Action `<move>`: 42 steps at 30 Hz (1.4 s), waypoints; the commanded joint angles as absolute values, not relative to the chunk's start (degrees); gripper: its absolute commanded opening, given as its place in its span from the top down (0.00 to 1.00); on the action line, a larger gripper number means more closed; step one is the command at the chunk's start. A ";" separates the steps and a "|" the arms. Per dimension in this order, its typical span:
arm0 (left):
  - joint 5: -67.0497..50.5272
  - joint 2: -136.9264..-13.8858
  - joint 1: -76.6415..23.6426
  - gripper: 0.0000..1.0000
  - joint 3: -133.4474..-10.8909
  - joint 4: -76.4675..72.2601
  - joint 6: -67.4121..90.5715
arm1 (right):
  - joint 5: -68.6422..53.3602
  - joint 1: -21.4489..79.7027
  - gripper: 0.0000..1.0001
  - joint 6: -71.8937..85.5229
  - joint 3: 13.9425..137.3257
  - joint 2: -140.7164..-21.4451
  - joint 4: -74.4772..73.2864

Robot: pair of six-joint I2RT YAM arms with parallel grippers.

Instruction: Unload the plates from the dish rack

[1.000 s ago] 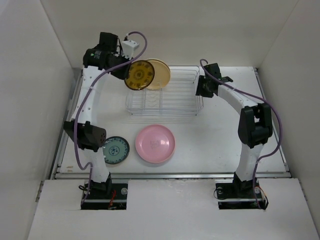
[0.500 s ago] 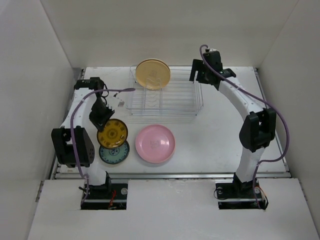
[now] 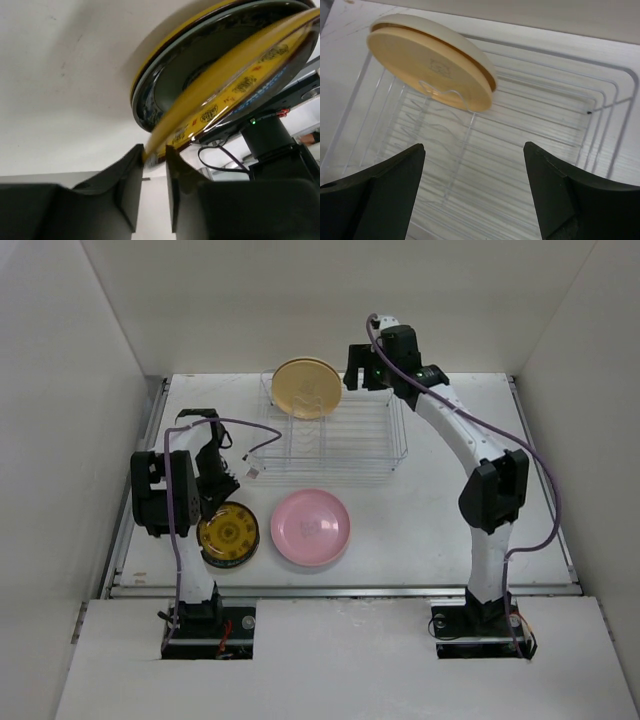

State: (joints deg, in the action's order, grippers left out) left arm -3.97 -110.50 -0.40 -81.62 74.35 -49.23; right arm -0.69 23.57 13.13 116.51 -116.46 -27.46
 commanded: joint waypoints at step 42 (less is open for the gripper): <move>-21.70 -134.03 -4.04 0.90 -130.43 61.26 -9.06 | -2.55 27.95 0.92 1.49 133.60 -140.27 -5.63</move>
State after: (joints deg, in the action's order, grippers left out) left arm -20.51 -135.50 -4.69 -128.09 61.39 -11.38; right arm -2.87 26.65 0.97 131.81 -139.06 -9.56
